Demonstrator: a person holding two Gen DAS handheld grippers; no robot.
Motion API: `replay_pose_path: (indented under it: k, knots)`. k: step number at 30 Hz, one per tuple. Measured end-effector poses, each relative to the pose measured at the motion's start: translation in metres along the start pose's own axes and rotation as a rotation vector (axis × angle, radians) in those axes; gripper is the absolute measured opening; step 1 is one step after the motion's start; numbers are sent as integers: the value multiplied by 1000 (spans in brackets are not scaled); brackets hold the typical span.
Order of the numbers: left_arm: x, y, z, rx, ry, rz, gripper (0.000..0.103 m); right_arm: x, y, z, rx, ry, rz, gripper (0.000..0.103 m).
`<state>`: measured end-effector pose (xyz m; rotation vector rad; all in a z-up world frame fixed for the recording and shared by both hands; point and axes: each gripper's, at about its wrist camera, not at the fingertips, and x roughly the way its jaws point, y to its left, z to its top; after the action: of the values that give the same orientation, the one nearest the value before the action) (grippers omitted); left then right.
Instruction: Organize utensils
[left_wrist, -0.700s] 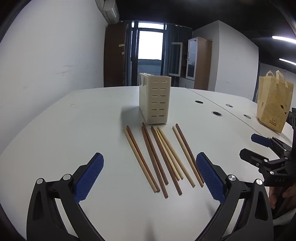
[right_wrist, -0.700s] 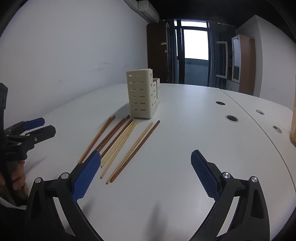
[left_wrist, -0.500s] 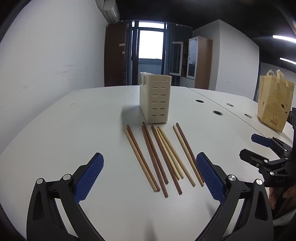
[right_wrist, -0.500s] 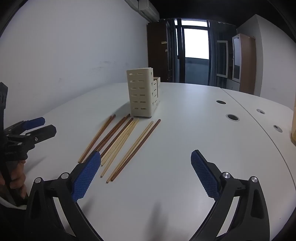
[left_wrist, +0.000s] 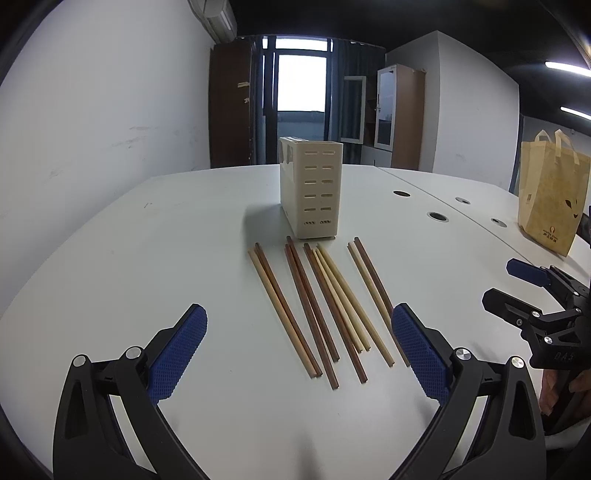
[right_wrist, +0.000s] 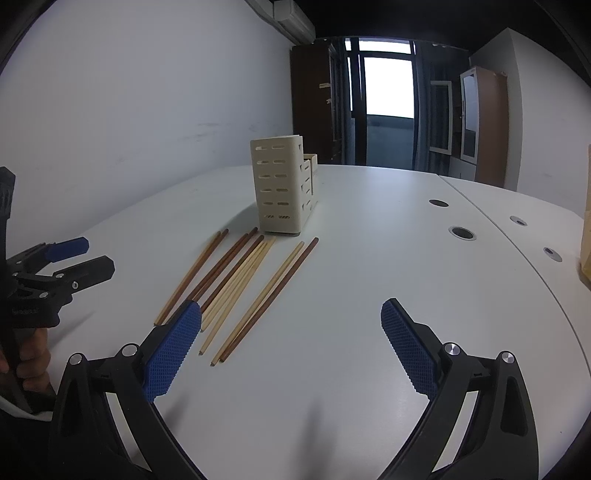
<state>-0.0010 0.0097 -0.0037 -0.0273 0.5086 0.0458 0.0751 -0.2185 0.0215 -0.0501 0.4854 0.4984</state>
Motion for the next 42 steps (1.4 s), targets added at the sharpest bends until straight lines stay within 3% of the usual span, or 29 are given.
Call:
replay_pose_path:
  k: [21, 31, 42]
  knots:
    - [12, 8, 6, -51, 33, 11, 97, 13, -5, 10, -13, 24, -45, 99]
    - [39, 22, 22, -78, 72, 50, 97, 41, -17, 29, -41, 95, -100, 99]
    - [70, 37, 37, -87, 141, 107, 97, 70, -30, 44, 12, 173, -81, 99]
